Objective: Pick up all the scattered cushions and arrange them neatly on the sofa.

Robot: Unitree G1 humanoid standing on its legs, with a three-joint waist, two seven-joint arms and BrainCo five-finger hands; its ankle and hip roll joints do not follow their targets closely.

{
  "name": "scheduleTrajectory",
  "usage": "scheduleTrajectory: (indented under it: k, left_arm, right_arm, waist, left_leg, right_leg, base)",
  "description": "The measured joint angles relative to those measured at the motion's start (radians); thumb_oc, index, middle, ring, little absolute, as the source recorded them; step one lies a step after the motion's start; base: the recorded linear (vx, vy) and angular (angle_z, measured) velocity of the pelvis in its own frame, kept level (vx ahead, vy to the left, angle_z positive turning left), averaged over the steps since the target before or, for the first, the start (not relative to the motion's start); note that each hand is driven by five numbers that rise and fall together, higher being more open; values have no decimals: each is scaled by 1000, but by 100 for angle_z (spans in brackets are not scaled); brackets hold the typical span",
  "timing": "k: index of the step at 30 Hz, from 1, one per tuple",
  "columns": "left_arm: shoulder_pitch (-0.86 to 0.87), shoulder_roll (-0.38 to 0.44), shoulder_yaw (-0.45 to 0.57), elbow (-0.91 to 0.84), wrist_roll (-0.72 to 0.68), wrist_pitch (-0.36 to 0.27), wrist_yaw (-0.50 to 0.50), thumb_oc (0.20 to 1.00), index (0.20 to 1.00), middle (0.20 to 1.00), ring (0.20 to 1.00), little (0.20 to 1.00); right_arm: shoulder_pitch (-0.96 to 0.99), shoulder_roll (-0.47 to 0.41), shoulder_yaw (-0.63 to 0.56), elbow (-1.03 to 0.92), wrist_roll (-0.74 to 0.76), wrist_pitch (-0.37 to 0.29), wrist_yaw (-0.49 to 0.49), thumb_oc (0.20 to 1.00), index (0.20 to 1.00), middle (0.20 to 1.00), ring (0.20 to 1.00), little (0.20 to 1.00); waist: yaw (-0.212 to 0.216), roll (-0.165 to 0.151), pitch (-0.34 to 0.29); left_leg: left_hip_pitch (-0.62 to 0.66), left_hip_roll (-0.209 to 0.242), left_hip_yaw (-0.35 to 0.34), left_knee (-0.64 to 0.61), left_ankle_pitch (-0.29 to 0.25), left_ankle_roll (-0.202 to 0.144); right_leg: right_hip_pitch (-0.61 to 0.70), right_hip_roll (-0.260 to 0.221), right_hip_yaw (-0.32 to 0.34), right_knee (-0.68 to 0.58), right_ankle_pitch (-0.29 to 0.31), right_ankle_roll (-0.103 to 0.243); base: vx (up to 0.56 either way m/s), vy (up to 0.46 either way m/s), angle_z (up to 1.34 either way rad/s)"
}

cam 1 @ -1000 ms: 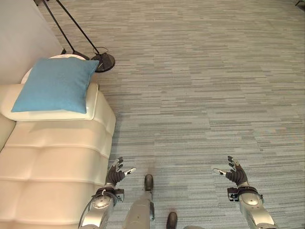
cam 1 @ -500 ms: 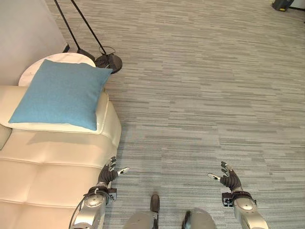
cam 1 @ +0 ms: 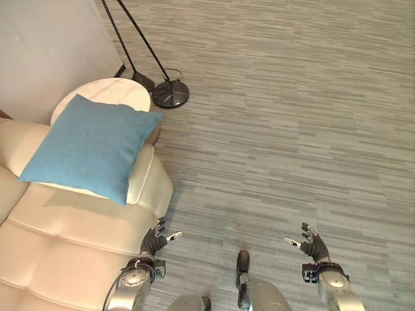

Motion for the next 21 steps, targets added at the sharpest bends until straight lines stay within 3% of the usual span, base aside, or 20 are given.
scheduleTrajectory:
  k: [2,4,6,7,9,10,11,13,14,16,17,19,21]
  left_arm:
    - [-16,3,3,-1,-1,1,-3,1000,1000,1000,1000,1000]
    - [-25,0,2,-1,-1,2,-4,1000,1000,1000,1000,1000]
    - [-30,1,1,-2,-1,3,-5,1000,1000,1000,1000,1000]
    - [-38,-2,0,7,-1,5,-7,1000,1000,1000,1000,1000]
    - [-36,-3,-1,0,-1,6,-7,1000,1000,1000,1000,1000]
    - [-35,-2,-1,4,0,8,-7,1000,1000,1000,1000,1000]
    - [-41,-5,0,13,0,9,-6,1000,1000,1000,1000,1000]
    - [-38,-5,0,7,1,9,-5,1000,1000,1000,1000,1000]
    - [-18,-1,2,6,1,14,-4,1000,1000,1000,1000,1000]
    - [15,-6,4,-7,1,15,-5,1000,1000,1000,1000,1000]
    - [16,-7,9,-2,1,15,-7,1000,1000,1000,1000,1000]
    - [18,-4,27,0,1,15,-7,1000,1000,1000,1000,1000]
    - [15,10,32,-4,1,14,-5,1000,1000,1000,1000,1000]
  right_arm:
    - [-4,0,-3,-1,8,0,-1,1000,1000,1000,1000,1000]
    - [-1,-7,-5,0,9,2,-2,1000,1000,1000,1000,1000]
    - [-3,-13,-4,1,9,2,-3,1000,1000,1000,1000,1000]
    - [-7,-17,-4,6,9,4,-8,1000,1000,1000,1000,1000]
    - [-4,-18,-5,21,9,5,-13,1000,1000,1000,1000,1000]
    - [-6,-14,-8,33,9,4,-17,1000,1000,1000,1000,1000]
    - [5,-15,-14,46,9,7,-23,1000,1000,1000,1000,1000]
    - [24,-15,-32,44,9,8,-25,1000,1000,1000,1000,1000]
    - [30,-16,-35,41,8,8,-24,1000,1000,1000,1000,1000]
    - [45,-21,-41,33,7,8,-24,1000,1000,1000,1000,1000]
    - [41,-19,-38,33,6,8,-24,1000,1000,1000,1000,1000]
    - [51,-15,-32,21,6,10,-15,1000,1000,1000,1000,1000]
    - [68,-9,-29,-1,5,9,-11,1000,1000,1000,1000,1000]
  waist:
    - [10,-16,6]
    - [9,-23,10]
    - [7,-21,10]
    - [6,-15,13]
    - [15,-6,14]
    - [13,7,15]
    - [13,13,14]
    - [21,18,17]
    - [41,24,16]
    - [40,50,-3]
    - [41,57,-11]
    - [42,32,-16]
    - [42,18,-26]
  left_leg:
    - [-56,44,43,-11,-3,-2]
    - [-61,71,102,-179,-2,7]
    - [-65,78,106,-305,7,2]
    - [-82,94,129,-425,40,-6]
    - [-93,133,140,-550,118,-15]
    - [-107,150,165,-562,138,-32]
    - [-118,165,241,-661,162,-47]
    - [-137,177,280,-688,195,-38]
    - [-124,175,292,-682,206,-37]
    - [-94,179,284,-655,222,-23]
    - [-87,164,280,-652,258,6]
    - [-62,102,296,-620,256,28]
    - [-44,56,293,-618,266,98]
  right_leg:
    - [40,3,-26,-4,-7,3]
    - [81,2,-44,-34,-17,4]
    - [96,3,-57,-46,-20,8]
    - [129,7,-75,-83,-39,38]
    - [159,28,-90,-104,-62,45]
    - [168,37,-98,-112,-77,50]
    - [178,39,-130,-112,-87,55]
    - [187,38,-138,-112,-94,55]
    - [213,32,-126,-112,-109,78]
    - [235,26,-116,-89,-143,119]
    - [241,5,-114,-59,-163,142]
    - [219,-76,-103,73,-222,188]
    - [148,-151,-83,273,-289,199]
  base:
    - [281,13,26]
    - [214,54,22]
    - [232,73,22]
    - [346,97,39]
    - [440,163,33]
    - [246,179,42]
    - [202,120,54]
    - [295,236,16]
    - [356,329,-19]
    - [305,251,-19]
    - [273,241,-12]
    - [221,232,6]
    - [201,217,29]
